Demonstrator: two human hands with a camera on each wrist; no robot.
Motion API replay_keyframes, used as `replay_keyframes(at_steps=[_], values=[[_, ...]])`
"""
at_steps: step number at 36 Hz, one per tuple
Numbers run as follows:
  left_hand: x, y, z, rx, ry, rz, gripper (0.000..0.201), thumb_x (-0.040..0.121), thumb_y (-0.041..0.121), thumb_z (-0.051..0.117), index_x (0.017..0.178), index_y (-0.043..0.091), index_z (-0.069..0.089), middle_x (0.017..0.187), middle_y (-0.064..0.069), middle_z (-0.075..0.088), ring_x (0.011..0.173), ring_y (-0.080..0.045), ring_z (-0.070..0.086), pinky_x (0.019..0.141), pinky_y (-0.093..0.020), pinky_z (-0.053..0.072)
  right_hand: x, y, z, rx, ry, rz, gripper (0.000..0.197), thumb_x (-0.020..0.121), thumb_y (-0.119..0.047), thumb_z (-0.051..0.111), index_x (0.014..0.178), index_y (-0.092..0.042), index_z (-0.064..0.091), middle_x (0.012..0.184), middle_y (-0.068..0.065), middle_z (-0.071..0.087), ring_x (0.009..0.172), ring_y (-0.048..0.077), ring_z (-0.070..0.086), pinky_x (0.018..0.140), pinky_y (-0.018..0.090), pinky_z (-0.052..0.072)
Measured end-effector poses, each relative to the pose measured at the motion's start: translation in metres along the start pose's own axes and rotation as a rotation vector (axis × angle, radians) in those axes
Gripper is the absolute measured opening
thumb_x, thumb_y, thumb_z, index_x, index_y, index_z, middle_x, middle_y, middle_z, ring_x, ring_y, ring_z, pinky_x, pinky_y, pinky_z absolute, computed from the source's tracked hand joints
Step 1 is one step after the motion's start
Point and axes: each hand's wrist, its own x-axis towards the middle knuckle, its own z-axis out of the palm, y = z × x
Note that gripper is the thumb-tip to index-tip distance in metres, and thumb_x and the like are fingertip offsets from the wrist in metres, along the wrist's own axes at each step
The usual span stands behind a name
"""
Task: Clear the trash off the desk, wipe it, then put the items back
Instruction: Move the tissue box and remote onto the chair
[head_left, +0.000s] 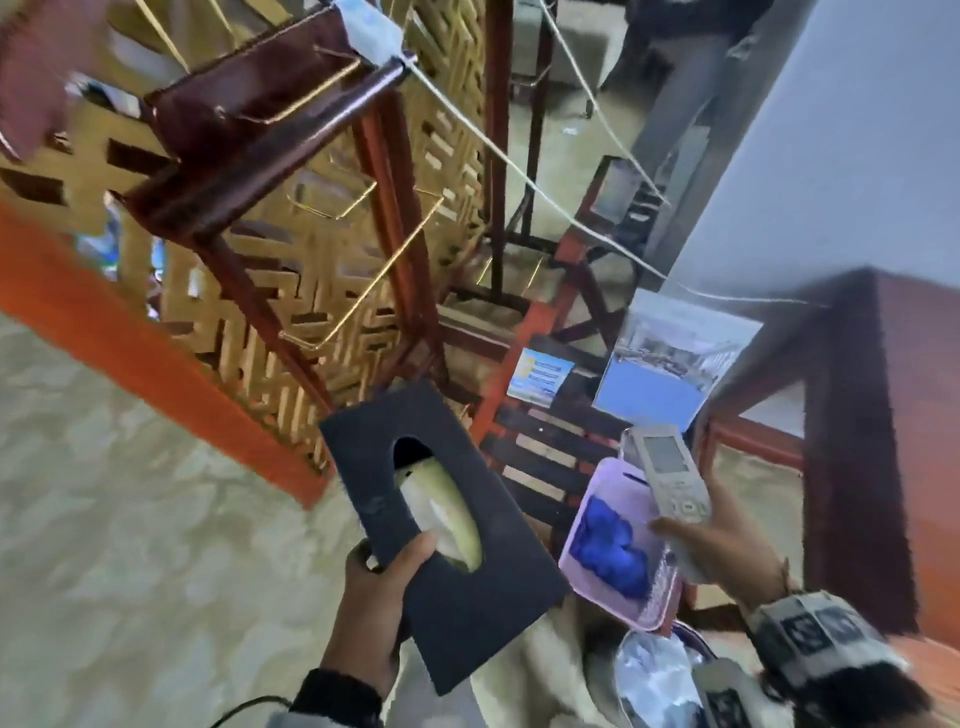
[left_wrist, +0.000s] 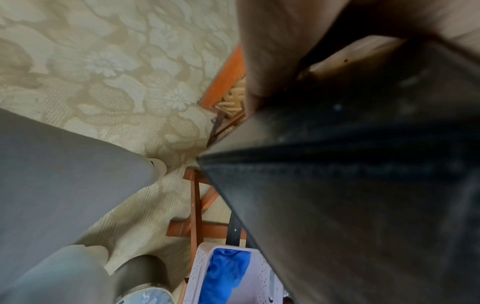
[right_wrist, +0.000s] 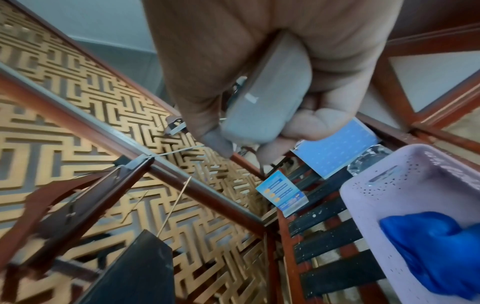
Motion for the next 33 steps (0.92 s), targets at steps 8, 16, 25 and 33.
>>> replay_keyframes(at_steps=[8, 16, 25, 33], values=[[0.080, 0.045, 0.013, 0.087, -0.123, -0.080, 0.052, 0.075, 0.008, 0.076, 0.119, 0.010, 0.048, 0.105, -0.021, 0.067, 0.087, -0.037, 0.068, 0.068, -0.039, 0.054, 0.029, -0.009, 0.036, -0.021, 0.183, 0.134, 0.041, 0.062, 0.001, 0.074, 0.097, -0.008, 0.056, 0.081, 0.025, 0.065, 0.059, 0.029, 0.062, 0.052, 0.043, 0.055], [0.141, 0.049, 0.043, 0.205, -0.182, -0.056, 0.051, 0.064, 0.011, 0.086, 0.108, 0.010, 0.060, 0.092, -0.015, 0.074, 0.082, -0.030, 0.072, 0.076, -0.041, 0.055, 0.093, 0.005, 0.060, -0.129, 0.257, 0.282, 0.038, 0.059, -0.027, 0.078, 0.090, -0.020, 0.057, 0.076, 0.006, 0.068, 0.067, 0.024, 0.067, 0.060, 0.039, 0.057], [0.225, 0.005, 0.074, 0.312, -0.101, 0.022, 0.039, 0.067, 0.003, 0.085, 0.098, 0.014, 0.065, 0.083, -0.001, 0.073, 0.072, -0.008, 0.070, 0.063, -0.022, 0.051, 0.197, 0.038, 0.100, 0.130, 0.268, 0.358, 0.045, 0.063, -0.022, 0.085, 0.094, -0.002, 0.059, 0.072, 0.006, 0.064, 0.057, 0.019, 0.059, 0.045, 0.022, 0.046], [0.286, -0.039, 0.092, 0.474, -0.023, 0.184, 0.041, 0.064, -0.001, 0.083, 0.073, 0.025, 0.053, 0.054, 0.041, 0.055, 0.056, 0.025, 0.052, 0.056, 0.004, 0.039, 0.287, 0.091, 0.128, 0.044, 0.280, 0.395, 0.085, 0.038, -0.055, 0.071, 0.105, -0.006, 0.058, 0.092, 0.014, 0.069, 0.074, 0.028, 0.066, 0.051, 0.028, 0.049]])
